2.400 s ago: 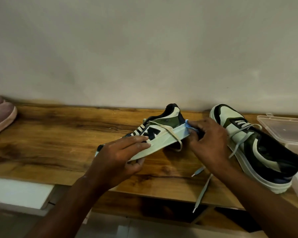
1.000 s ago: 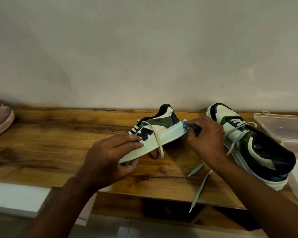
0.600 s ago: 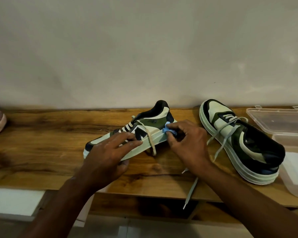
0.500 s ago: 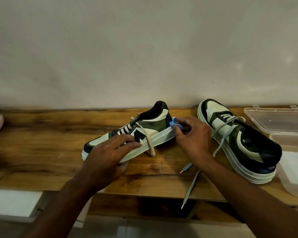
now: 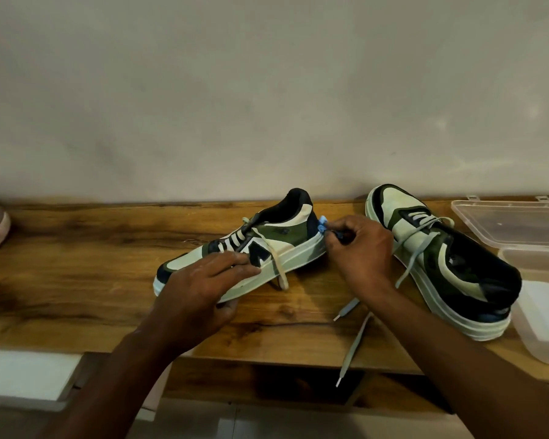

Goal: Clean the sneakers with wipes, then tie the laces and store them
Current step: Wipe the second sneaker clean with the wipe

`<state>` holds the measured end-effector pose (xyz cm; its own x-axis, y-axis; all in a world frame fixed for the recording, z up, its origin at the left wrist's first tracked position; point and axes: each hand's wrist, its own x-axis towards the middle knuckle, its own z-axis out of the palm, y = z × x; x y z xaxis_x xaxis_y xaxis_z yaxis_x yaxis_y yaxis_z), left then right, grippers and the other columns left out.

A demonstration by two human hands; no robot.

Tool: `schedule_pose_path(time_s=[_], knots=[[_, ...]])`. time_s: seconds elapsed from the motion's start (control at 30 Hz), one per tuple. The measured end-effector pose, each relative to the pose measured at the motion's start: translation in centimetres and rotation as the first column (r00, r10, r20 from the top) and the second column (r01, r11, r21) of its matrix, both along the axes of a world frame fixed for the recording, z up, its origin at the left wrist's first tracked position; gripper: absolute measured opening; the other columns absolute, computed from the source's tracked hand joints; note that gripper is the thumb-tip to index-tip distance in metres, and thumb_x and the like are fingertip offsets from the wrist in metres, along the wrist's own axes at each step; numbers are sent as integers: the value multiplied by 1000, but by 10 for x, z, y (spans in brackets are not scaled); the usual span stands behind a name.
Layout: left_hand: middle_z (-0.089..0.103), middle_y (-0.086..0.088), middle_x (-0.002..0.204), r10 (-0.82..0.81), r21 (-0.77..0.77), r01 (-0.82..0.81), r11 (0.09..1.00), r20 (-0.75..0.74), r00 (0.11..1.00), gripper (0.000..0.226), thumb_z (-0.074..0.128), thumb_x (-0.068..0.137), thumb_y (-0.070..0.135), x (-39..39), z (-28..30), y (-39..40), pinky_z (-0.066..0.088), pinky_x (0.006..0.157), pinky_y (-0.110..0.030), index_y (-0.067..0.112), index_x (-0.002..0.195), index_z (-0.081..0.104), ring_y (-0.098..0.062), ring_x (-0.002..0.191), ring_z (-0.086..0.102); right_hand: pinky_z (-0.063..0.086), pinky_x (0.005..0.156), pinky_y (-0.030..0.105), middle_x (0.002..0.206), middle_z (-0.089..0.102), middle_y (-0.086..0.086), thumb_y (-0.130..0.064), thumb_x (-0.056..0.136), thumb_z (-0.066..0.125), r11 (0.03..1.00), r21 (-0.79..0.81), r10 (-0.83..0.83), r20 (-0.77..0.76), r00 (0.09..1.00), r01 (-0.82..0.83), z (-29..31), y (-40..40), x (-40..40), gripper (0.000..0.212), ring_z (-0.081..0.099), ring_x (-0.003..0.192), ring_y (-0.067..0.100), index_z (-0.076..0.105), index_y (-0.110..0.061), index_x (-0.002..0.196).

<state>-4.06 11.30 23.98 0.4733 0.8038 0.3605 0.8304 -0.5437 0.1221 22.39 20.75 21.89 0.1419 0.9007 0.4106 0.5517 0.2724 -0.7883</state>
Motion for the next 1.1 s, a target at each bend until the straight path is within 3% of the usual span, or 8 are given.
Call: schedule_pose_path(time_s=[0.13, 0.27, 0.4, 0.53, 0.7, 0.77, 0.9, 1.1], knots=[[63, 1, 130, 26, 3, -26, 1000, -57, 998, 65, 88, 67, 4, -5, -1, 1, 56, 81, -27, 20, 128, 69, -17, 119, 61, 61, 74, 30, 92, 74, -3, -8, 79, 81, 998, 14, 67, 5, 998, -67, -5, -17, -6, 18, 67, 79, 7, 81, -16, 95], [59, 1, 124, 74, 20, -72, 997, -124, 990, 64, 85, 64, -3, -7, -4, 5, 54, 84, -34, 19, 121, 66, -17, 112, 56, 54, 68, 10, 88, 74, -11, -8, 78, 84, 974, -55, 220, 13, 975, -219, -1, -25, -12, 17, 67, 76, -5, 81, -18, 91], [58, 2, 123, 139, -5, -142, 990, -161, 977, 62, 88, 62, 6, -7, -8, 6, 54, 82, -36, 23, 118, 66, -18, 110, 55, 44, 58, 3, 84, 73, -13, -18, 81, 85, 975, -211, 63, -17, 998, -65, 5, 2, 13, 13, 65, 70, -5, 81, -22, 93], [63, -2, 120, 106, 53, -101, 993, -100, 989, 48, 85, 71, 15, 16, -3, 4, 58, 80, -40, 17, 117, 71, -22, 109, 61, 48, 68, 11, 92, 75, -4, -15, 83, 83, 977, -212, 46, 48, 998, -35, 0, 12, 23, 28, 66, 76, 3, 79, -18, 110], [61, -6, 135, -57, 79, 65, 995, -110, 992, 47, 76, 85, 20, 65, -8, 7, 55, 91, -35, 15, 131, 66, -22, 124, 58, 57, 89, 31, 113, 76, 4, -8, 86, 76, 941, -261, 233, 40, 972, -215, -3, 10, 7, 37, 69, 97, 13, 74, -14, 122], [59, -5, 140, -77, 79, 87, 993, -130, 989, 48, 69, 88, 24, 77, -12, 9, 54, 96, -35, 16, 136, 62, -22, 130, 55, 58, 85, 28, 110, 77, 3, -7, 84, 74, 932, -249, 281, 35, 959, -264, -3, 6, 3, 34, 70, 94, 12, 77, -14, 117], [64, -6, 138, -38, 123, 62, 991, -191, 981, 56, 75, 80, 24, 82, -19, 14, 51, 102, -37, 14, 134, 64, -24, 129, 59, 46, 66, 2, 102, 77, -4, -8, 77, 77, 920, -276, 305, 58, 950, -279, -1, -3, 2, 35, 64, 78, -2, 80, -17, 110], [69, -6, 117, 27, 127, -19, 992, -61, 998, 32, 69, 89, 15, 71, -18, 7, 58, 88, -42, 12, 121, 70, -21, 108, 64, 62, 79, 25, 97, 78, -9, -11, 74, 78, 875, -286, 417, 39, 908, -390, -5, -29, 1, 32, 70, 84, 0, 82, -21, 104]])
